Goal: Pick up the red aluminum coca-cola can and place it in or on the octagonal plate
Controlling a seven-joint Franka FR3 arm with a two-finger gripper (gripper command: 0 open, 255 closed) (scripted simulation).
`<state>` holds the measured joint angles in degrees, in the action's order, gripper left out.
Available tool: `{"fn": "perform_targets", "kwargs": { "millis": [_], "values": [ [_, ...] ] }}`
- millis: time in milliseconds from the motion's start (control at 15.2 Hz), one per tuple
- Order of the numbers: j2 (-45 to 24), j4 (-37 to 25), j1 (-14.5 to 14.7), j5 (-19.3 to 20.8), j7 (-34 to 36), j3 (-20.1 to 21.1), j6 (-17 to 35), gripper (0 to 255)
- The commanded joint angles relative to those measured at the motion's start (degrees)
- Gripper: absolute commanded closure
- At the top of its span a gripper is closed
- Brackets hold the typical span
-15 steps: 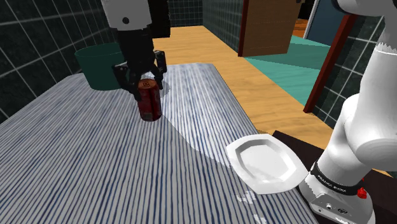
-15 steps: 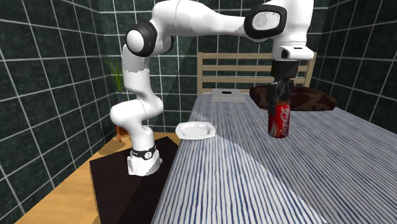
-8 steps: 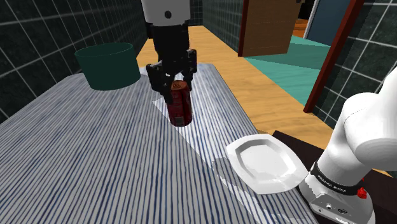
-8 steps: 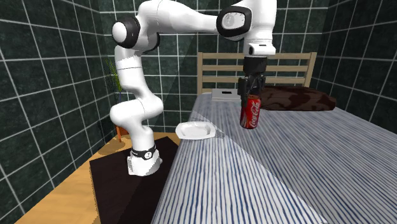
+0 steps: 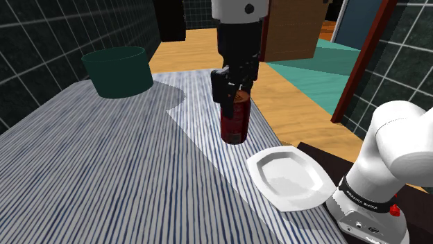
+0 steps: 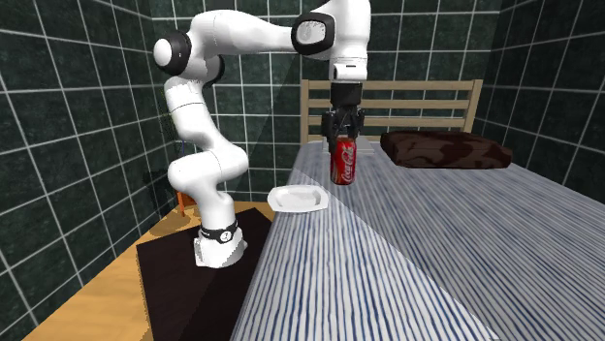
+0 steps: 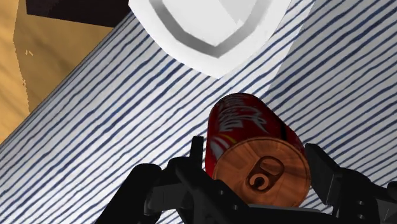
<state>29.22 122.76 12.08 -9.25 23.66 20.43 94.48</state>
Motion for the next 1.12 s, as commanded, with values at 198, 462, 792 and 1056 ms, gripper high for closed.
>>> {"fn": "perform_targets", "kwargs": {
  "millis": [198, 462, 792, 1056],
  "values": [
    [11.94, 7.68, 2.57, -2.38, -0.49, -1.73, -4.22, 255],
    [20.93, 12.13, 4.79, -3.61, -0.08, -2.89, -8.83, 255],
    [27.22, 16.23, 6.47, -4.53, 0.46, -3.26, -11.07, 255],
    [28.33, 19.83, 6.83, -5.17, 0.32, -2.65, -8.58, 255]
  ]
}}
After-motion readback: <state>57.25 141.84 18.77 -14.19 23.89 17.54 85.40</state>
